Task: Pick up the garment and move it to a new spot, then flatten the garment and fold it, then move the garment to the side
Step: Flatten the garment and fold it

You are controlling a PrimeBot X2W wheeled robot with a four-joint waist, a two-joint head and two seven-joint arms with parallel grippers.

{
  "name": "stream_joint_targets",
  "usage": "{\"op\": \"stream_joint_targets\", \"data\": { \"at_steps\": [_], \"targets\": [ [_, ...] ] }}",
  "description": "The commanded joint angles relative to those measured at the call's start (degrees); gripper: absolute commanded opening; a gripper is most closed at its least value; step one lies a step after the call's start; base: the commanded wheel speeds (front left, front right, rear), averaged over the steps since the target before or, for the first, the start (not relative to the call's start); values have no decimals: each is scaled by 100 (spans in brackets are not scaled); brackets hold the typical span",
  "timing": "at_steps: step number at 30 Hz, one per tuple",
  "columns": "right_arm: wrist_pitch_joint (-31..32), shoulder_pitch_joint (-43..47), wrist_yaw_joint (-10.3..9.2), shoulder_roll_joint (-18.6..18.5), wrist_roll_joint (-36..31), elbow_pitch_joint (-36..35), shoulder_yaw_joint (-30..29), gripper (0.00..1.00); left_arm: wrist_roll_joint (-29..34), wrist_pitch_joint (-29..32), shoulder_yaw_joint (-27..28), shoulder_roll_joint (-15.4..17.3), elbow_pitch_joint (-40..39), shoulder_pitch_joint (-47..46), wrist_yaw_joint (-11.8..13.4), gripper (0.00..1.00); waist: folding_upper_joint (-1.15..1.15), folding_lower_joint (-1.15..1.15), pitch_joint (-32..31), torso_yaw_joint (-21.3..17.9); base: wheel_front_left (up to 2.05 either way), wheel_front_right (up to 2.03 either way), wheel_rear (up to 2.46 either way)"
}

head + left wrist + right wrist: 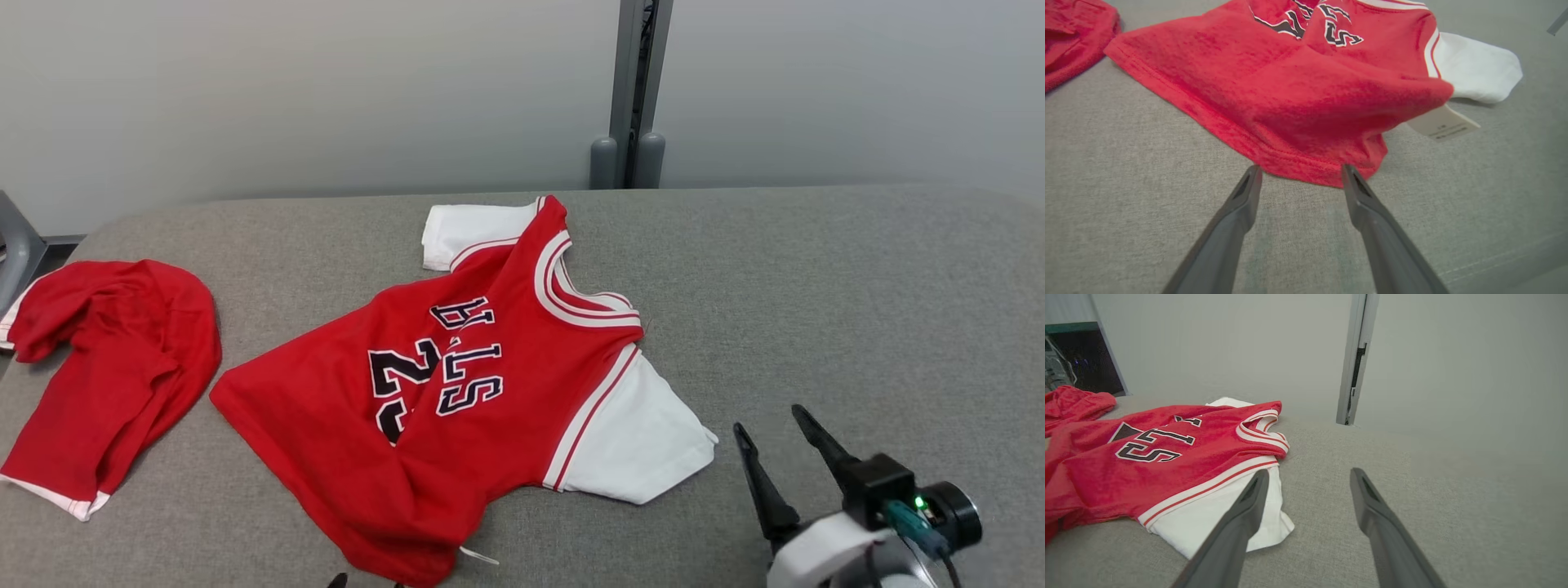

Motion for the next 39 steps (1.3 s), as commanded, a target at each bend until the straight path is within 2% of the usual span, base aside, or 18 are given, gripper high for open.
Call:
{"op": "stream_joint_targets", "data": {
  "at_steps": [1, 4, 12, 18, 24, 29, 30, 32, 33, 34, 35, 39],
  "targets": [
    [253, -464, 0, -52, -35, 371, 228, 100, -104, 341, -184, 57, -108, -148, -26, 100, 0, 0, 168, 30, 0, 0, 0],
    [660, -968, 0, -129, -77, 935, 639, 100, -191, 667, -469, 82, -210, -324, -25, 100, 0, 0, 396, 75, 0, 0, 0],
    [1231, -1817, 0, -143, 41, 1969, 1099, 100, -351, 905, -930, 128, -254, -642, -21, 100, 0, 0, 827, 137, 0, 0, 0],
    [1144, -2085, 0, -119, 173, 2383, 1224, 100, -371, 904, -1006, 220, -194, -737, -22, 100, 0, 0, 971, 140, 0, 0, 0],
    [978, -2197, 0, -108, 224, 2650, 1304, 100, -461, 1006, -1145, 184, -538, -735, -16, 100, 0, 0, 975, 123, 0, 0, 0],
    [939, -2347, 0, -74, 262, 2844, 1419, 100, -429, 1074, -1105, 209, -389, -818, 133, 100, 0, 0, 1071, 73, 0, 0, 0],
    [965, -2383, 0, -66, 276, 2878, 1483, 100, -433, 1061, -1103, 207, -305, -845, 142, 95, 0, 0, 1102, 62, 0, 0, 0],
    [1062, -2427, 0, -42, 362, 2992, 1629, 100, -450, 1034, -1125, 233, -118, -909, 122, 0, 0, 0, 1153, 50, 0, 0, 0],
    [1117, -2436, 0, -33, 432, 3051, 1740, 84, -443, 1001, -1129, 241, -31, -947, 117, 0, 0, 0, 1172, 48, 0, 0, 0],
    [1129, -2452, 0, -27, 524, 3094, 1828, 19, -472, 964, -1116, 225, 57, -979, 125, 0, 0, 0, 1188, 48, 0, 0, 0],
    [1150, -2467, 1, -28, 653, 3129, 1936, 0, -480, 937, -1101, 225, 135, -1013, 134, 0, 0, 0, 1196, 51, 0, 0, 0],
    [1014, -2480, 0, -29, 1500, 2951, 2215, 0, -619, 918, -916, 326, 202, -1084, 157, 0, 0, 0, 1180, 74, 0, 0, 0]
  ]
}}
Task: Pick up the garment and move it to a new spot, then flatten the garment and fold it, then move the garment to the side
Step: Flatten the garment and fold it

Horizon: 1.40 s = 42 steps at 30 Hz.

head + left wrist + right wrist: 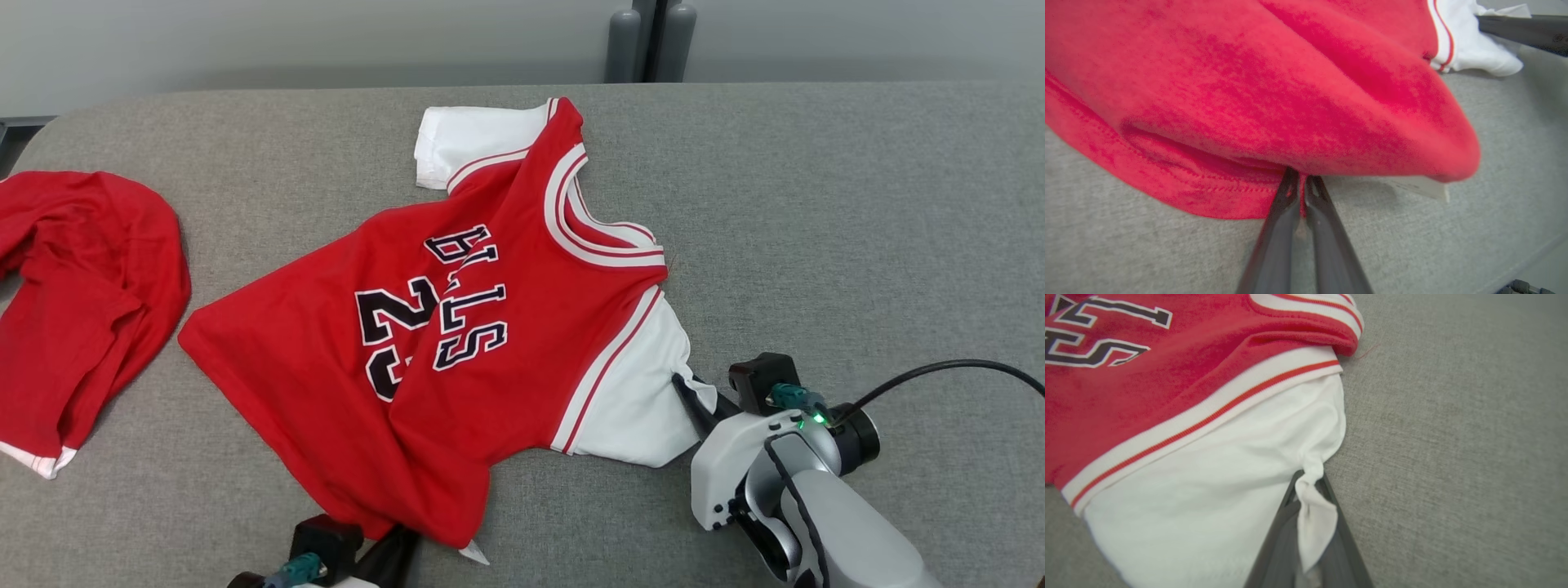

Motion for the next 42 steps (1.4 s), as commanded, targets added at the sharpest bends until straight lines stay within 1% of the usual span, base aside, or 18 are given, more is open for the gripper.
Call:
{"op": "stream_joint_targets", "data": {
  "at_steps": [1, 4, 6, 8, 9, 13, 15, 18, 21, 23, 24, 26, 29, 31, 35, 38, 39, 42],
  "targets": [
    [-57, 112, -1, -40, 380, -108, 63, 0, -104, 76, 147, 139, -20, -18, 30, 0, 0, 0, -28, 9, 0, 0, 0],
    [-257, 187, 0, -238, 1370, -778, -32, 0, -349, 157, 297, 259, -479, 139, -19, 0, 0, 0, -116, 26, 0, 0, 0],
    [-294, 362, -1, -441, 2188, -1510, -204, 0, -513, 300, 389, 419, -1007, 249, -52, 0, 0, 0, -199, 25, 0, 0, 0],
    [-268, 575, -1, -762, 2941, -2393, -447, 0, -688, 476, 522, 622, -1662, 382, -59, 0, 0, 0, -282, 8, 0, 0, 0],
    [-268, 575, -1, -762, 2941, -2393, -447, 0, -688, 476, 522, 622, -1662, 382, -59, 0, 0, 0, -282, 8, 0, 0, 0],
    [-84, 1073, 1, -1333, 4059, -4322, -1132, 0, -960, 970, 719, 1099, -3232, 563, -96, 0, 0, 0, -422, -99, 0, 0, 0],
    [28, 1272, 1, -1514, 4378, -5216, -1550, 0, -1043, 1271, 839, 1379, -4008, 514, -103, 0, 0, 0, -457, -188, 0, 0, 0],
    [254, 1420, 4, -1510, 4724, -6331, -2192, 0, -1159, 1720, 1008, 1731, -4970, 217, -110, 0, 0, 0, -466, -358, 0, 0, 0],
    [616, 1230, 5, -1395, 4815, -7171, -2675, 0, -1374, 2173, 1139, 2098, -5601, -290, -125, 0, 0, 0, -393, -549, 0, 0, 0],
    [963, 923, 5, -1269, 4813, -7517, -2930, 0, -1564, 2495, 1208, 2390, -5853, -758, -134, 0, 0, 0, -302, -692, 0, 0, 0],
    [1142, 748, 4, -1220, 4721, -7592, -3063, 0, -1756, 2643, 1186, 2462, -5927, -1014, -136, 0, 0, 0, -241, -752, 0, 0, 0],
    [1605, 250, 4, -1076, 4526, -7587, -3259, 0, -2005, 2994, 1205, 2779, -5939, -1670, -134, 0, 0, 0, -86, -868, 0, 0, 0],
    [2315, -654, 5, -783, 4073, -7291, -3402, 0, -2466, 3441, 1111, 3021, -5613, -2669, -143, 0, 0, 0, 216, -1012, 0, 0, 0],
    [2729, -1297, 4, -523, 3706, -6926, -3480, 0, -2725, 3685, 1038, 3124, -5188, -3394, -145, 0, 0, 0, 435, -1090, 0, 0, 0],
    [3234, -2591, 5, -152, 3043, -6008, -3577, 0, -2912, 3962, 833, 3134, -4063, -4774, -145, 0, 0, 0, 886, -1172, 0, 0, 0],
    [3211, -3559, 5, -38, 2574, -5109, -3732, 0, -2648, 3878, 603, 3090, -3035, -5791, -146, 0, 0, 0, 1204, -1202, 0, 0, 0],
    [3156, -3901, 4, -15, 2432, -4777, -3774, 0, -2489, 3734, 548, 3075, -2711, -6174, -147, 0, 0, 0, 1311, -1211, 0, 0, 0],
    [2687, -4813, 5, -6, 2273, -3674, -3813, 0, -2028, 3298, 272, 2978, -1678, -7085, -148, 0, 0, 0, 1558, -1228, 0, 0, 0]
  ]
}}
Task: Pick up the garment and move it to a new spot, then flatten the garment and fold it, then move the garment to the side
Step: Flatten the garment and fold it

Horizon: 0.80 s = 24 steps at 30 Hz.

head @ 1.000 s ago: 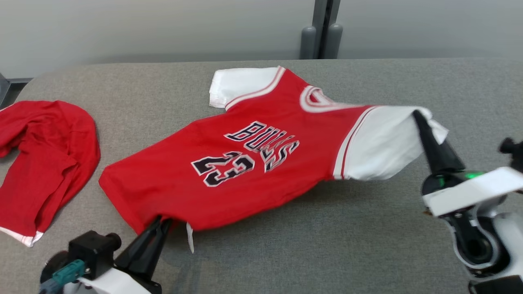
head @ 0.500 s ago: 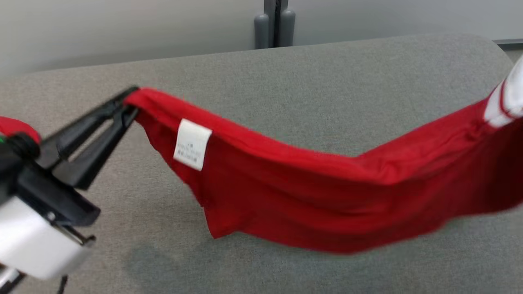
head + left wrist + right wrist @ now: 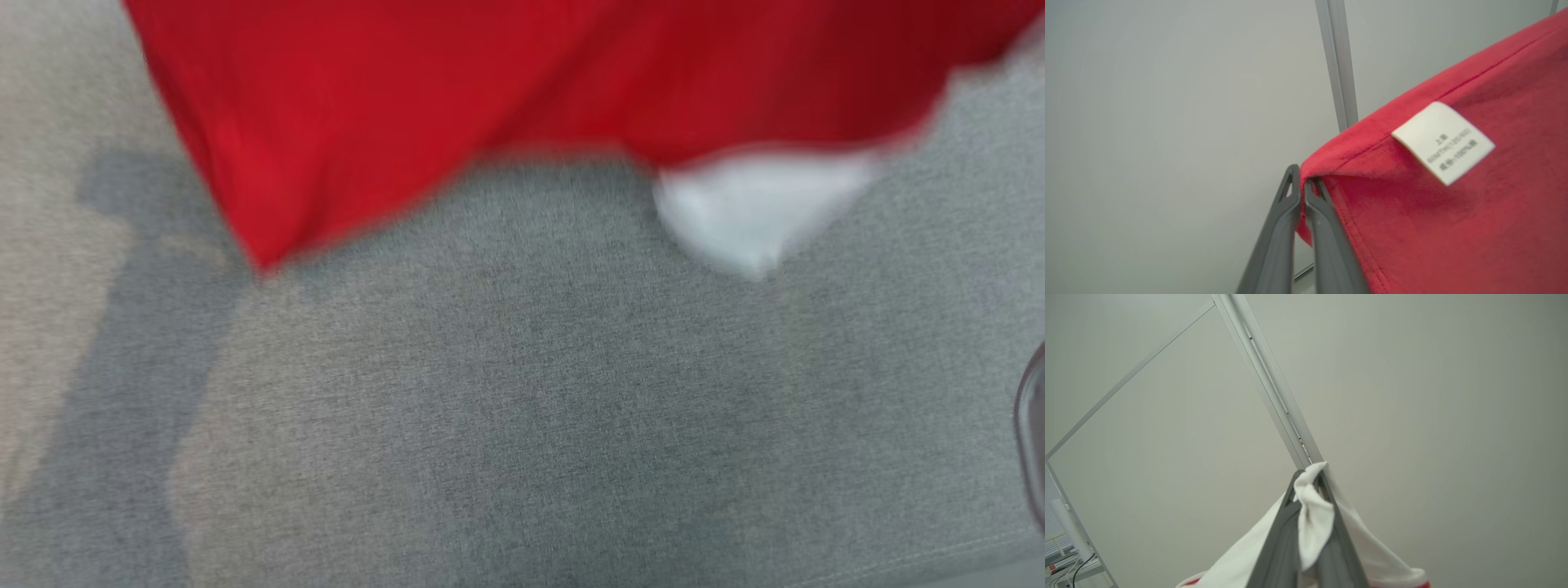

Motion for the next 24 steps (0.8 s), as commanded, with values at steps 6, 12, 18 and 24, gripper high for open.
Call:
{"op": "stream_joint_targets", "data": {
  "at_steps": [6, 12, 18, 24],
  "targets": [
    [-1581, -1663, 12, -12, -355, 2150, 85, 0, 1109, -1485, -288, -79, 1371, -1557, 20, 0, 0, 0, 622, -144, 0, 0, 0],
    [-2455, -2110, 12, 5, 51, 3310, 804, 0, 1381, -2567, -528, -396, 2571, -2120, 11, 0, 0, 0, 1071, -131, 0, 0, 0],
    [-3141, -803, 13, -12, 877, 3384, 2110, 0, 1016, -3612, -723, -432, 3502, -1151, -2, 0, 0, 0, 1166, -70, 0, 0, 0],
    [-3534, 1577, 12, -90, 1444, 2812, 2829, 0, 562, -4363, -1353, -203, 3433, 943, 0, 0, 0, 0, 734, -1, 0, 0, 0]
  ]
}}
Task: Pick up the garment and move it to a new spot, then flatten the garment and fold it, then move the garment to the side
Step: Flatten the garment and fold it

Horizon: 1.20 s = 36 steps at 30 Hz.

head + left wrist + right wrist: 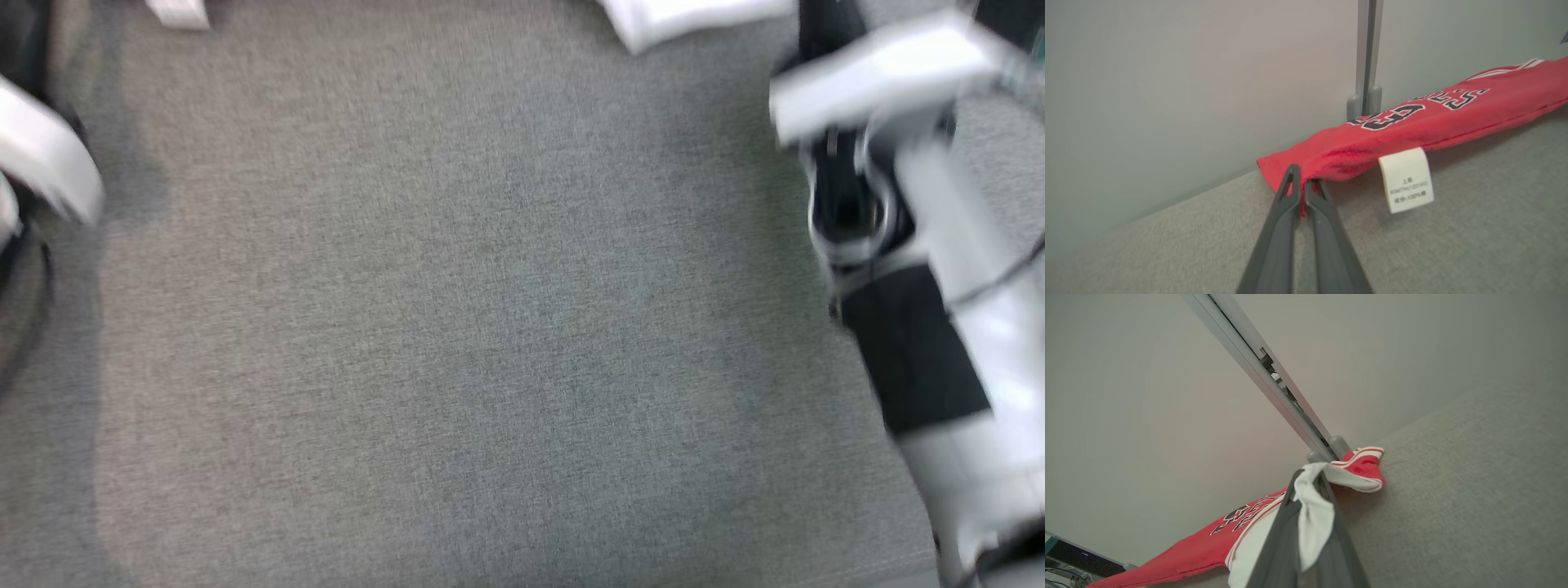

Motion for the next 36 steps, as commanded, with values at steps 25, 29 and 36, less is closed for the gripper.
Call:
{"op": "stream_joint_targets", "data": {
  "at_steps": [25, 29, 36],
  "targets": [
    [752, 6467, 12, -790, 392, -3971, -1589, 0, -1114, 544, -493, 235, -4929, 6179, 2224, 0, 0, -1, -1714, 461, 0, 0, 0],
    [1378, 5521, 11, -519, -81, -3730, -1771, 0, -1423, 1021, -318, 331, -4913, 5501, 1949, 0, 0, -1, -1562, 471, 0, 0, 0],
    [2154, 3987, 11, -283, -930, -2828, -2033, 0, -1615, 1613, -221, 368, -4261, 4388, 1555, 0, 0, -1, -1362, 552, 0, 0, 0]
  ]
}}
